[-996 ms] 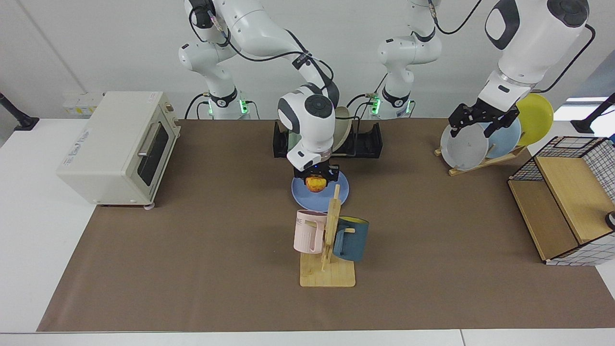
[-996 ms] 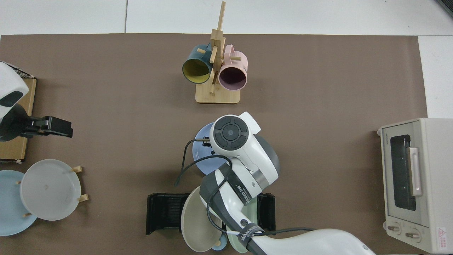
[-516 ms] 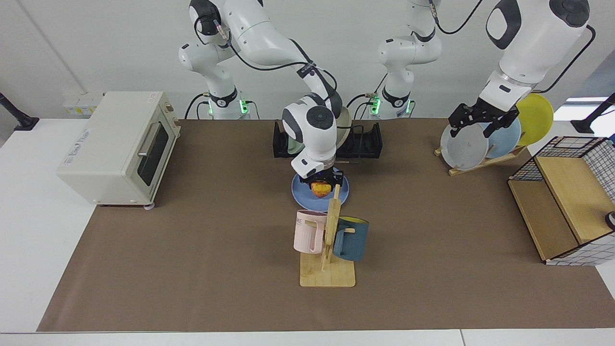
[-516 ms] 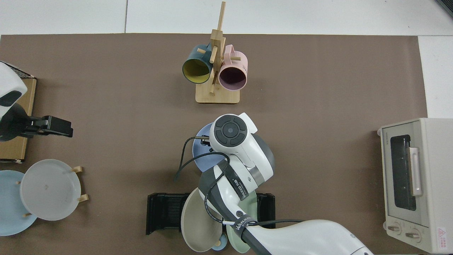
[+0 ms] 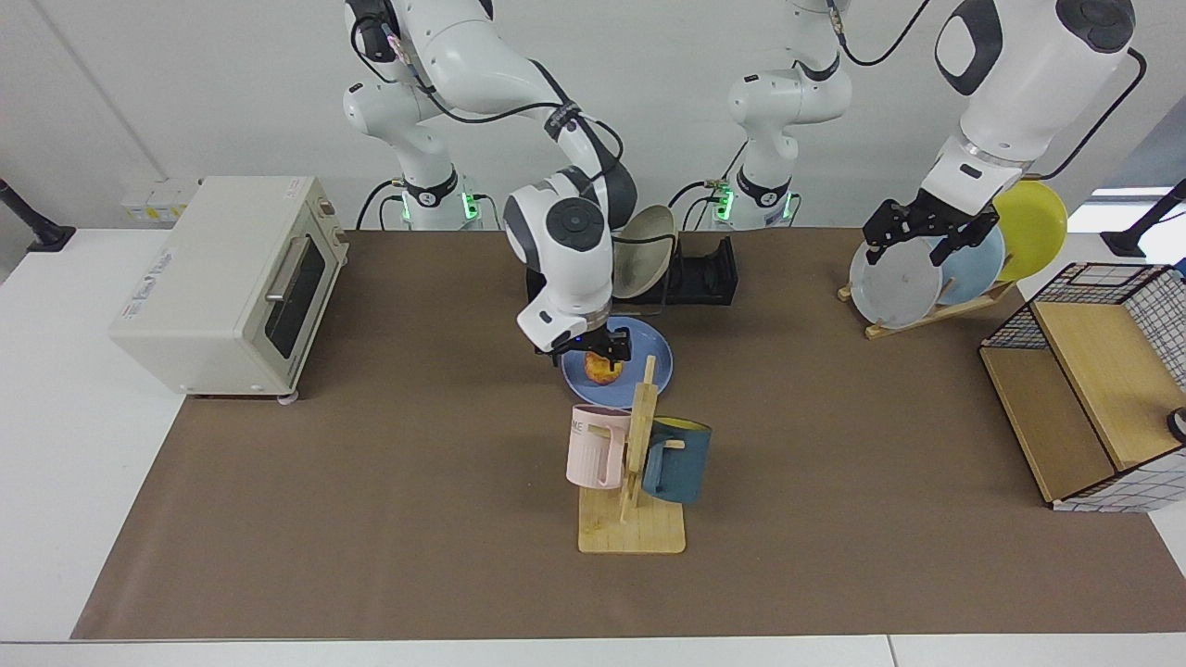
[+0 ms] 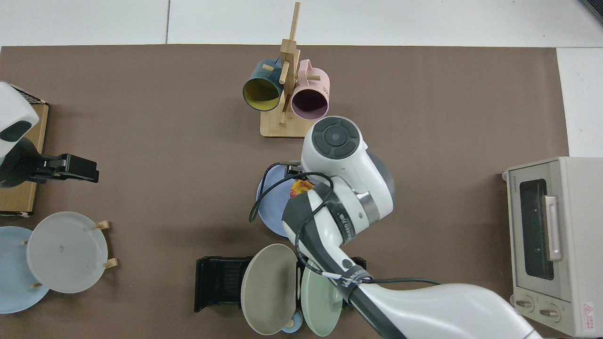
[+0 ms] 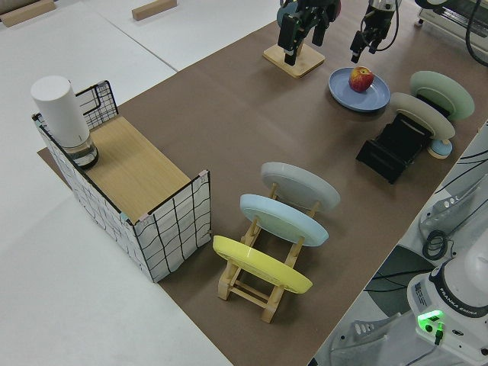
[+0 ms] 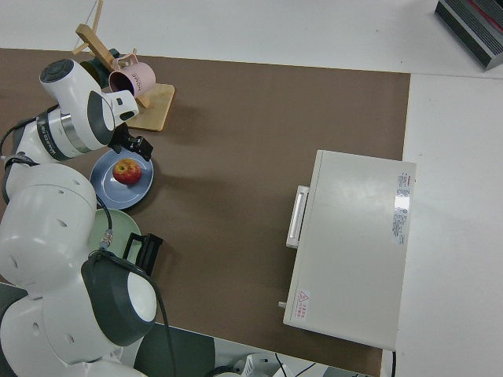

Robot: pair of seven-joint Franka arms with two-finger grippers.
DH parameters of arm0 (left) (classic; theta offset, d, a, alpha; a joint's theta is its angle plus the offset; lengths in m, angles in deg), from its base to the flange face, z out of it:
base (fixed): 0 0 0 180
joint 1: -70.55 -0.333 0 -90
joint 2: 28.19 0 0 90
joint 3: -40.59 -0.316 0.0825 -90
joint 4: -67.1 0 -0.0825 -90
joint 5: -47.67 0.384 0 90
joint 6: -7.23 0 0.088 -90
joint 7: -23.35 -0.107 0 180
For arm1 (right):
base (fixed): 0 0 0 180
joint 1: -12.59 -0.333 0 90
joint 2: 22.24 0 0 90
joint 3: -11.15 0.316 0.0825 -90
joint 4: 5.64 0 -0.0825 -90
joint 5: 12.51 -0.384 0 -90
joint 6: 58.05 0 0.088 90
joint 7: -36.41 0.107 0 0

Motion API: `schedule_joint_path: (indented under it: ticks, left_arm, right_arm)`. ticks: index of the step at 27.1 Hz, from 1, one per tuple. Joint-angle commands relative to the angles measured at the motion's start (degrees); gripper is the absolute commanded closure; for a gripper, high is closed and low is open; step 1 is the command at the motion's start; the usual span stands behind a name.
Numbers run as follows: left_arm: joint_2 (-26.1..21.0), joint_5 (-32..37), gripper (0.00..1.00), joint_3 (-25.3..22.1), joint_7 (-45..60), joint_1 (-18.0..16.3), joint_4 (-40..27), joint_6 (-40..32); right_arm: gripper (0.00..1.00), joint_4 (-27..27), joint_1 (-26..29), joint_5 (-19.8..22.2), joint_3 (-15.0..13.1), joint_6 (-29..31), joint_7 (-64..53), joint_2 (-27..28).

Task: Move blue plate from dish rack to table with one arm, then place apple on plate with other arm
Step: 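Lower the apple onto the plate and open the right gripper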

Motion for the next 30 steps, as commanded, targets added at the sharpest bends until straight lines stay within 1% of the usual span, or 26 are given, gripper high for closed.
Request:
schedule_joint_path:
  ticks: [1, 4, 7, 10, 13, 15, 17, 19, 21, 23, 24, 28, 30]
  left_arm:
    - [0.7, -0.7, 0.0, -0.3, 0.1, 0.4, -1.0, 1.0]
    - [0.6, -0.7, 0.0, -0.3, 0.1, 0.4, -1.0, 1.0]
    - [0.5, -0.7, 0.0, -0.3, 0.1, 0.5, -1.0, 1.0]
    - [0.3, -0.7, 0.0, -0.3, 0.1, 0.6, -1.1, 1.1]
    - [0.3, -0.7, 0.0, -0.3, 0.1, 0.6, -1.1, 1.2]
    - [0.3, -0.7, 0.0, -0.3, 0.1, 0.4, -1.1, 1.3]
    - [0.3, -0.7, 0.0, -0.3, 0.1, 0.4, -1.1, 1.3]
    - [0.3, -0.7, 0.0, -0.3, 0.1, 0.5, -1.1, 1.3]
    - [0.2, -0.7, 0.0, -0.3, 0.2, 0.5, -1.1, 1.3]
    - [0.2, -0.7, 0.0, -0.3, 0.2, 0.6, -1.1, 1.3]
    - [0.2, -0.7, 0.0, -0.3, 0.2, 0.6, -1.1, 1.3]
    - [0.2, -0.7, 0.0, -0.3, 0.2, 0.6, -1.1, 1.3]
    - [0.2, -0.6, 0.0, -0.3, 0.1, 0.6, -1.1, 1.3]
  right_arm:
    - [0.0, -2.7, 7.7, -1.0, 0.8, -5.0, -8.4, -3.5]
    - [0.0, -2.7, 12.2, -1.1, 0.9, -5.6, -12.9, -6.3]
    - [0.0, -2.2, 15.3, -1.0, 0.8, -7.1, -17.6, -8.7]
    - [0.0, -2.2, 18.0, 0.4, 0.5, -8.6, -21.6, -9.0]
    - [0.0, -2.5, 20.2, 2.3, -0.5, -9.1, -24.8, -9.5]
    - [0.0, -2.5, 21.6, 3.1, -0.5, -9.8, -26.6, -11.3]
    - [0.0, -2.0, 23.7, 3.0, -0.5, -10.8, -28.8, -13.7]
    - [0.0, -1.7, 26.1, 2.7, -0.4, -13.2, -31.6, -15.9]
    - [0.0, 0.1, 26.6, 3.0, -0.5, -15.0, -32.8, -18.4]
    - [0.0, 4.3, 27.0, 3.0, -0.5, -15.2, -33.9, -22.1]
    - [0.0, 5.5, 27.2, 3.0, -0.5, -15.0, -34.9, -23.2]
    - [0.0, 5.6, 27.6, 3.3, -0.6, -15.3, -38.1, -24.1]
    - [0.0, 5.2, 27.6, 4.4, -0.6, -15.5, -38.1, -24.0]
